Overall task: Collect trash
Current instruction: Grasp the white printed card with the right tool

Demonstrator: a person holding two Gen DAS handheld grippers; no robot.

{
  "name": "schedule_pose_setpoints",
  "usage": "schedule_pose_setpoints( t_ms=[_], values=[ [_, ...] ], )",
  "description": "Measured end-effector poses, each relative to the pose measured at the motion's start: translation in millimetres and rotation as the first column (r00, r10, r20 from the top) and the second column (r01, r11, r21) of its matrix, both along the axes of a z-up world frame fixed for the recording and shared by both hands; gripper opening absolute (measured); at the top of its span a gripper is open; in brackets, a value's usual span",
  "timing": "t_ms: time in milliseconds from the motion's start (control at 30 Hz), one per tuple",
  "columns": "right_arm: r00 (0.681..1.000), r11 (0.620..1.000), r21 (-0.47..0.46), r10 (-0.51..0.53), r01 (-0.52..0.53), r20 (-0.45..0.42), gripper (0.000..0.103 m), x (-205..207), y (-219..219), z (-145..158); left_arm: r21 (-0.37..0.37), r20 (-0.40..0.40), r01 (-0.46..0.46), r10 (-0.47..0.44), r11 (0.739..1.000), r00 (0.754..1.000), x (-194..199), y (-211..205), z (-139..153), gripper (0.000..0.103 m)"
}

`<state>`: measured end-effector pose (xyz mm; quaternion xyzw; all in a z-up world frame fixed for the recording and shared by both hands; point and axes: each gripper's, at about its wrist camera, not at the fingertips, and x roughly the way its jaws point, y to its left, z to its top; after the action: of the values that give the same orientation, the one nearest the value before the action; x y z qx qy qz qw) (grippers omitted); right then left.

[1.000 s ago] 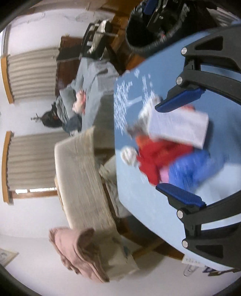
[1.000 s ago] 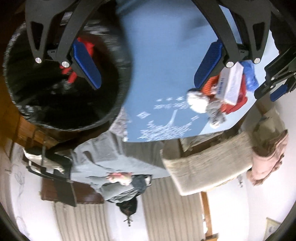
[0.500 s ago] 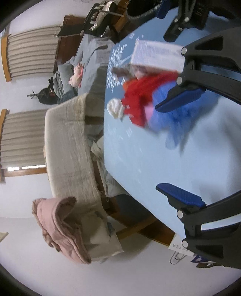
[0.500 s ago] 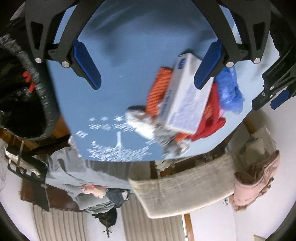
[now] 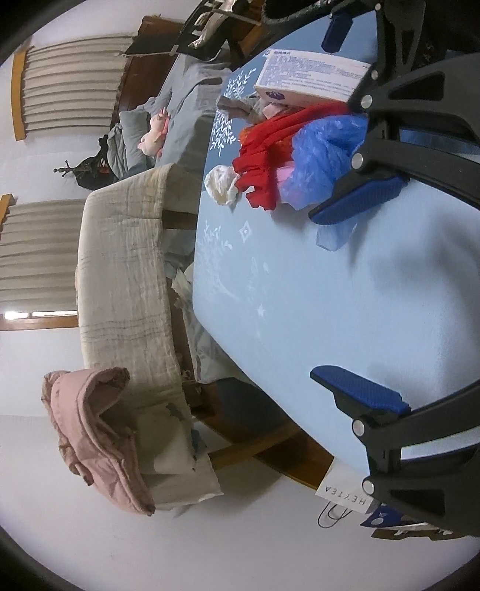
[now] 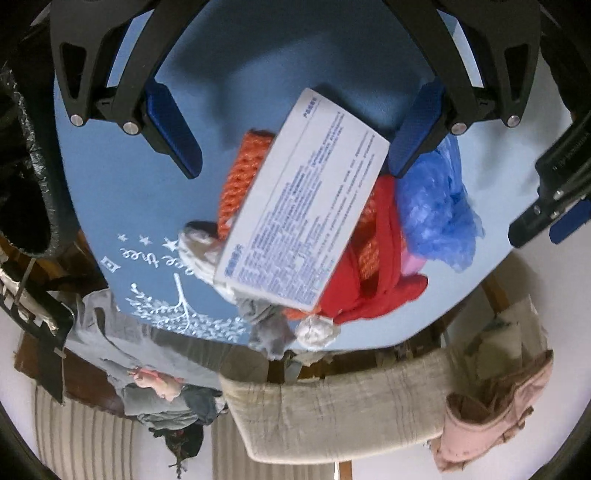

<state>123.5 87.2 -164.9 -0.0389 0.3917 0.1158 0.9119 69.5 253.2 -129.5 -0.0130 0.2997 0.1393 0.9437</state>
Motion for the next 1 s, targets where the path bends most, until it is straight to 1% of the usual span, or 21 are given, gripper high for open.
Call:
schedule_pose_setpoints(
  t_ms=[67,167,233,333,433,533,633,800,867,900,933,967,1000],
  values=[
    [1.000,1.000,-0.004,0.005,-0.005,-0.002,0.098,-1,-1,0,0.002,-0.004,0.003,-0.003,1.000,1.000,1,0,-1,0.077],
    [1.000,0.999,-0.043,0.012,-0.012,0.006,0.098,-5,-5,2,0.001,-0.007,0.004,-0.004,1.000,1.000,1,-1,-1,0.077],
    [1.000,0.997,-0.074,-0.001,0.001,0.009,0.098,-7,-14,3,0.000,-0.007,0.005,-0.005,1.000,1.000,3,-2,-1,0.077],
    [1.000,0.995,-0.096,-0.023,0.024,0.008,0.098,-8,-32,5,0.000,-0.005,0.009,-0.009,1.000,1.000,4,-4,0,0.077],
    [0.999,0.996,-0.085,-0.039,0.040,0.007,0.098,-10,-47,8,-0.007,-0.007,0.016,-0.016,1.000,1.000,6,-8,0,0.077],
    [0.999,0.998,-0.053,-0.035,0.036,0.012,0.098,-12,-54,8,-0.008,-0.006,0.022,-0.022,1.000,1.000,7,-12,0,0.077],
    [1.000,1.000,-0.027,-0.015,0.016,0.020,0.098,-9,-51,8,-0.008,-0.003,0.024,-0.024,1.000,1.000,6,-13,2,0.077],
    [0.999,1.000,-0.028,0.007,-0.006,0.037,0.096,-2,-40,8,-0.009,0.001,0.029,-0.029,1.000,1.000,6,-15,4,0.077],
    [1.000,1.000,-0.024,0.012,-0.012,0.029,0.081,0,-41,7,-0.012,0.001,0.036,-0.036,0.999,0.999,6,-17,4,0.077],
    [1.000,1.000,-0.013,0.021,-0.020,0.017,0.070,1,-41,7,-0.014,0.001,0.039,-0.039,0.999,0.999,7,-18,4,0.077],
    [1.000,1.000,-0.005,0.026,-0.026,0.006,0.066,2,-42,6,-0.017,0.001,0.044,-0.044,0.999,0.999,7,-20,4,0.077],
    [0.999,0.999,0.008,0.034,-0.034,-0.008,0.060,2,-44,5,-0.019,0.001,0.050,-0.050,0.999,0.999,7,-23,4,0.077],
    [0.999,0.999,0.027,0.045,-0.044,-0.016,0.055,3,-47,6,-0.020,0.000,0.058,-0.058,0.998,0.998,8,-26,4,0.077]
  ],
)
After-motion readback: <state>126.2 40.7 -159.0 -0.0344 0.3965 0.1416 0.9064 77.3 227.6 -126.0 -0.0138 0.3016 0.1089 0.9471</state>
